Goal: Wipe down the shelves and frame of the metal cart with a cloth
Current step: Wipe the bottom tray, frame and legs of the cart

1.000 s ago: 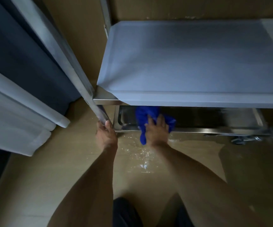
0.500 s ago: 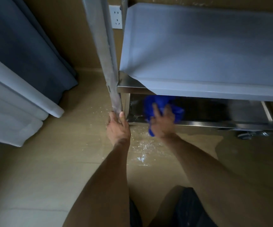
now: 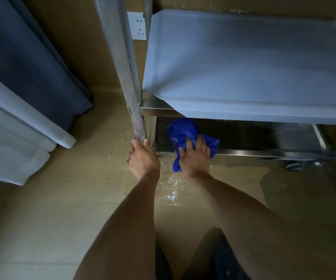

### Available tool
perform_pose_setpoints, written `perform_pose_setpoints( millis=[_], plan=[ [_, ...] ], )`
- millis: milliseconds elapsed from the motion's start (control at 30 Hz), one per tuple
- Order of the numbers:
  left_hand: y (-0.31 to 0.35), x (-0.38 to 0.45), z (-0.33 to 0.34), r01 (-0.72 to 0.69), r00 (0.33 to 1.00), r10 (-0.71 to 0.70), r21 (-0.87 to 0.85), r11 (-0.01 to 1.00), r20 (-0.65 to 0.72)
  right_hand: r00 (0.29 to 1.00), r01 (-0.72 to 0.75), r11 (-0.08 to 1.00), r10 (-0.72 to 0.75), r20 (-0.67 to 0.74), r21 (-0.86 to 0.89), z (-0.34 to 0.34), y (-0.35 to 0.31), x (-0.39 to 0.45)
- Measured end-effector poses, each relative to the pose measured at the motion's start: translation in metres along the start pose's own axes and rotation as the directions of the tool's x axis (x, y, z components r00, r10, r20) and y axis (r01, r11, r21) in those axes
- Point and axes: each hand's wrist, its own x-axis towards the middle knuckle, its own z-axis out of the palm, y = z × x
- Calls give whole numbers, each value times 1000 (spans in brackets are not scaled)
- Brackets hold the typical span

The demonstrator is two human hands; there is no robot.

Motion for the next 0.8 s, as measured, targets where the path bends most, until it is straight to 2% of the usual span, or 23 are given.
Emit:
perform_pose_setpoints(
  millis=[100, 133, 200, 267, 367, 467, 500, 600, 700, 800],
  plan=[
    [0, -2, 3, -19, 1000, 18, -40, 999, -9, 934, -346, 937, 348, -79, 44, -28, 73, 6],
    [0, -4, 4, -29, 1000, 29, -67, 997, -8, 906, -413, 909, 416, -76, 52, -35, 90, 9],
    [1, -7, 5, -50, 999, 49, -114, 992, -6, 889, -453, 890, 455, -49, 48, -41, 101, 13],
    [1, -7, 6, -51, 999, 50, -124, 991, -11, 924, -382, 924, 382, -27, 14, -35, 90, 11],
    [-5, -5, 6, -80, 997, 79, -114, 990, -10, 997, -74, 997, 74, 38, 8, -16, 35, 2],
    [-10, -1, 2, -116, 993, 117, -85, 990, 9, 955, 285, 955, -277, 105, -77, 16, -46, -6],
    [-11, 1, 0, -112, 994, 112, -70, 991, 3, 948, 312, 945, -301, 106, -99, 27, -69, -7],
    [-12, 6, -2, -71, 997, 71, -23, 997, -24, 971, 239, 965, -236, 37, -111, 44, -90, -3],
    [-8, 2, 1, -29, 999, 29, -5, 1000, -45, 946, 318, 939, -323, -21, -133, 46, -64, -1],
    [3, -7, 13, 56, 992, -62, -53, 997, -114, 970, 230, 969, -235, -53, -92, 33, -21, -7]
  ],
)
